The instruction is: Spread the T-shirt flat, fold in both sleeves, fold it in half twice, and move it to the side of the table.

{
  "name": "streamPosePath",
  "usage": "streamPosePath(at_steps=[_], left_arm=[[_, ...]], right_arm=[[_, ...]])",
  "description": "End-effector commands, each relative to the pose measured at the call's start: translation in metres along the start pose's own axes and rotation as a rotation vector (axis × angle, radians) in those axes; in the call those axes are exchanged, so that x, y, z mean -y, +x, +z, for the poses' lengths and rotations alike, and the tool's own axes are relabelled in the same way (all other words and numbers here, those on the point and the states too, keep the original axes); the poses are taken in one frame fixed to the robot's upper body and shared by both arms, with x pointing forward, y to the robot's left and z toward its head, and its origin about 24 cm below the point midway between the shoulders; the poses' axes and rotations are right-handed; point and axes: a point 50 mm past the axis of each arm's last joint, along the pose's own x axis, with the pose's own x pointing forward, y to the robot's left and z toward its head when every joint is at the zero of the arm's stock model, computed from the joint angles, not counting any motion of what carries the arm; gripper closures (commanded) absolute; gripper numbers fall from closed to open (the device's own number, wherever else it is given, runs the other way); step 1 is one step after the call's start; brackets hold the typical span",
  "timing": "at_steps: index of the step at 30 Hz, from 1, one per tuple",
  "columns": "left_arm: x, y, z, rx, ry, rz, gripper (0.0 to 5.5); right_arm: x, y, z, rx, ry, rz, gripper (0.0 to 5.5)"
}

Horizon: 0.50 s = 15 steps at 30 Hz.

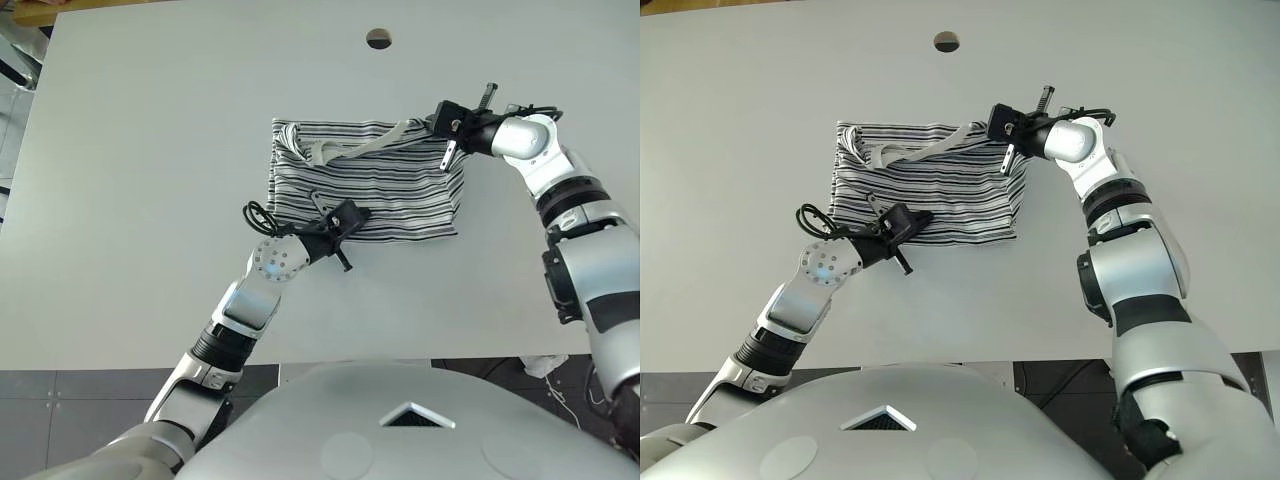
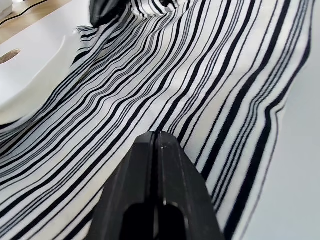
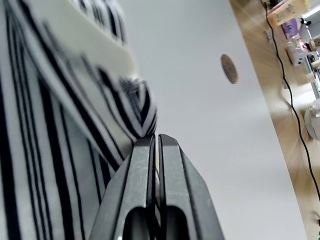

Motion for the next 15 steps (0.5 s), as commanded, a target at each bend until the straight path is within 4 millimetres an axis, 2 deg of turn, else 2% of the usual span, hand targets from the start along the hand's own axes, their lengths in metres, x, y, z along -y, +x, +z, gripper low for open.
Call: streamPosePath(at_steps=[1, 6, 10, 12, 14, 15], left_arm=[[-0.012, -0.015, -0.016, -0.099, -0.022, 0.027, 5.37], [-0.029, -0.03, -0.017, -0.108, -0.033, 0.07, 5.37], [-0.044, -0.047, -0.021, -0.133, -0.023, 0.09, 5.37], [-0.05, -0.052, -0.022, -0.146, -0.015, 0.097, 5.37], [-0.053, -0.055, -0.022, -0.151, -0.01, 0.102, 5.37], [-0.055, -0.057, -0.023, -0.154, -0.01, 0.109, 5.37]], right_arm=[[-0.022, -0.011, -0.02, -0.046, -0.099, 0.127, 5.4], [-0.045, -0.035, -0.039, -0.047, -0.241, 0.294, 5.4], [-0.067, -0.069, -0.058, -0.066, -0.31, 0.399, 5.4], [-0.085, -0.086, -0.055, -0.038, -0.332, 0.475, 5.4], [-0.115, -0.104, -0.038, 0.034, -0.345, 0.583, 5.4], [-0.129, -0.111, -0.022, 0.094, -0.345, 0.63, 5.4]])
